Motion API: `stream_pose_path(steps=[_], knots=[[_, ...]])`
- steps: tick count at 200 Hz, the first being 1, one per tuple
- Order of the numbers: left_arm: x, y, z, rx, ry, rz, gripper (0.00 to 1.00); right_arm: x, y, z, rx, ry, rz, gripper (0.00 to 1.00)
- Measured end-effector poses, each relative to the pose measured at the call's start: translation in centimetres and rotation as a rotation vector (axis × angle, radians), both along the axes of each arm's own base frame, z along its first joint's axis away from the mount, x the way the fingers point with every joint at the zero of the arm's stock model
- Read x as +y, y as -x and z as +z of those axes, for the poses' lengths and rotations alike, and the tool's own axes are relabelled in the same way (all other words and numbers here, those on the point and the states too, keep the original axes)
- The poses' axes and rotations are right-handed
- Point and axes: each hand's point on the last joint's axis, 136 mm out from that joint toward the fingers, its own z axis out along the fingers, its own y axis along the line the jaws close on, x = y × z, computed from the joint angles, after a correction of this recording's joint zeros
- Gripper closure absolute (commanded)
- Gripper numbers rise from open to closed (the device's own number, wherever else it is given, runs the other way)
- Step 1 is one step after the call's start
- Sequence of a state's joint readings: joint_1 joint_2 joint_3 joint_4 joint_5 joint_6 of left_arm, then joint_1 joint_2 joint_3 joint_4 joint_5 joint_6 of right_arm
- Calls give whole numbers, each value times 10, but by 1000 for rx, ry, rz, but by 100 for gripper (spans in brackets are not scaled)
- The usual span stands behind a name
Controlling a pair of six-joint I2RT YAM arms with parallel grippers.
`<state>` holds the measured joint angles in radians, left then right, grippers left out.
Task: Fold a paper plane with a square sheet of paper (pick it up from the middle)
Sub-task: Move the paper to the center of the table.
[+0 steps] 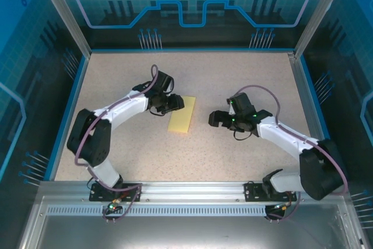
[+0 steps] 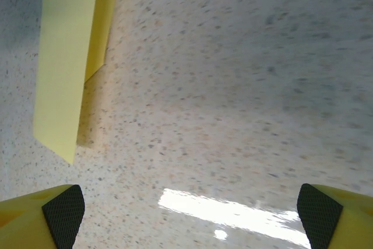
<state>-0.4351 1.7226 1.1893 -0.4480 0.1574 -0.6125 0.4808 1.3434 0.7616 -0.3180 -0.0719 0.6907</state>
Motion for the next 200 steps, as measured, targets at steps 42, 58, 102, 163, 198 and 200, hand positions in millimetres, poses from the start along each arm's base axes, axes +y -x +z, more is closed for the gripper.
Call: stream_pose_path(steps=[42, 58, 102, 163, 198, 200], knots=[[-7, -11, -48, 76, 24, 15, 65, 38, -2, -7, 26, -3, 71, 3], [-9, -14, -58, 87, 28, 25, 65, 46, -1, -9, 31, -3, 87, 3], [-7, -20, -72, 129, 28, 68, 64, 64, -4, -6, 37, -20, 113, 4], [-11, -10, -73, 195, 129, 184, 64, 67, 1, -7, 58, -28, 106, 4], [-21, 18, -72, 244, 186, 227, 63, 70, 6, -9, 74, -29, 109, 5], [-22, 20, -72, 246, 187, 226, 63, 70, 6, -9, 74, -30, 109, 5]])
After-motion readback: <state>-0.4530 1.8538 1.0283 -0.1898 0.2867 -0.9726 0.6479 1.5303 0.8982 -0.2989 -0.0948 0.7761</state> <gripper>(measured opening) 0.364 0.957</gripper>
